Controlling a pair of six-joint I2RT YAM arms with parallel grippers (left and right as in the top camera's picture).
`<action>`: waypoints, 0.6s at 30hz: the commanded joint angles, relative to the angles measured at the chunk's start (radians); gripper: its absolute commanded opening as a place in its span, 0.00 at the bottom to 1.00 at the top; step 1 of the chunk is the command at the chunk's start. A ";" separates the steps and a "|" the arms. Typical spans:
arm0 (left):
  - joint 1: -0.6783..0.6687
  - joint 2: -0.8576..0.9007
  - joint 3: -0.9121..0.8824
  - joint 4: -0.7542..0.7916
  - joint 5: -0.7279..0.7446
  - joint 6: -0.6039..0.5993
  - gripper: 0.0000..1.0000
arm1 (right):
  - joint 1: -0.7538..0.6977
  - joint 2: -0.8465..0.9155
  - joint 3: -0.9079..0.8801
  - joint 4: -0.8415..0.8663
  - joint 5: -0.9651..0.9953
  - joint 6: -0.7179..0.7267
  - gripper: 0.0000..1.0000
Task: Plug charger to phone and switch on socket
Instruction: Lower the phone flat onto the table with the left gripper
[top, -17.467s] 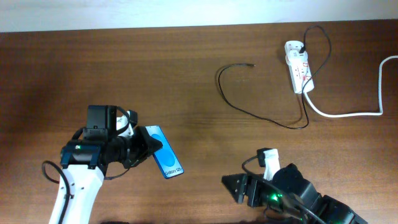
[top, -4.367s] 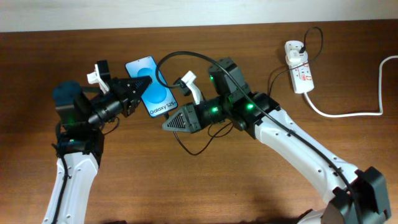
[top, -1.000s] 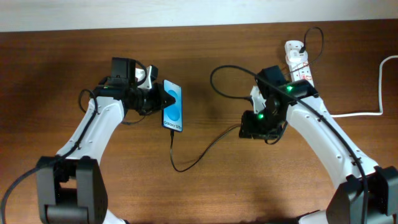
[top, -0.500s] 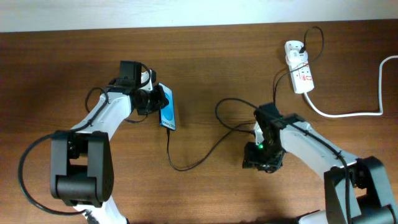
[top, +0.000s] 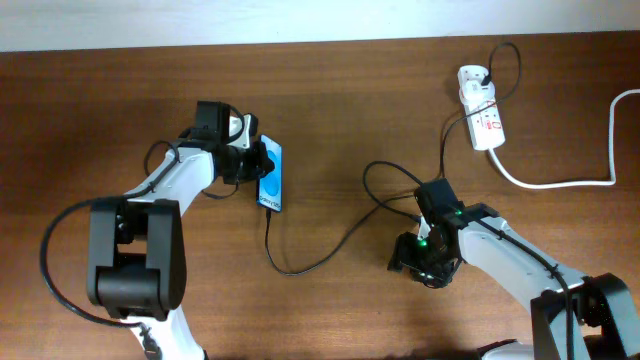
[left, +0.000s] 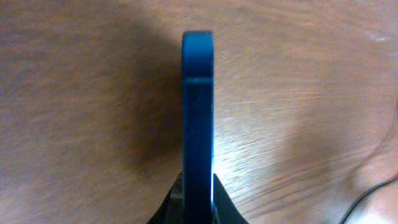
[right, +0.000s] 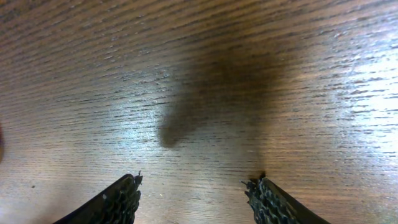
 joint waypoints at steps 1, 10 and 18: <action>-0.003 0.040 0.015 -0.007 0.068 0.006 0.08 | 0.001 0.074 -0.071 0.051 0.028 -0.014 0.62; 0.000 0.049 0.015 -0.047 0.066 -0.009 0.19 | 0.001 0.074 -0.071 0.058 0.028 -0.014 0.66; 0.000 0.049 0.015 -0.075 0.062 -0.009 0.33 | 0.001 0.074 -0.071 0.057 0.028 -0.014 0.66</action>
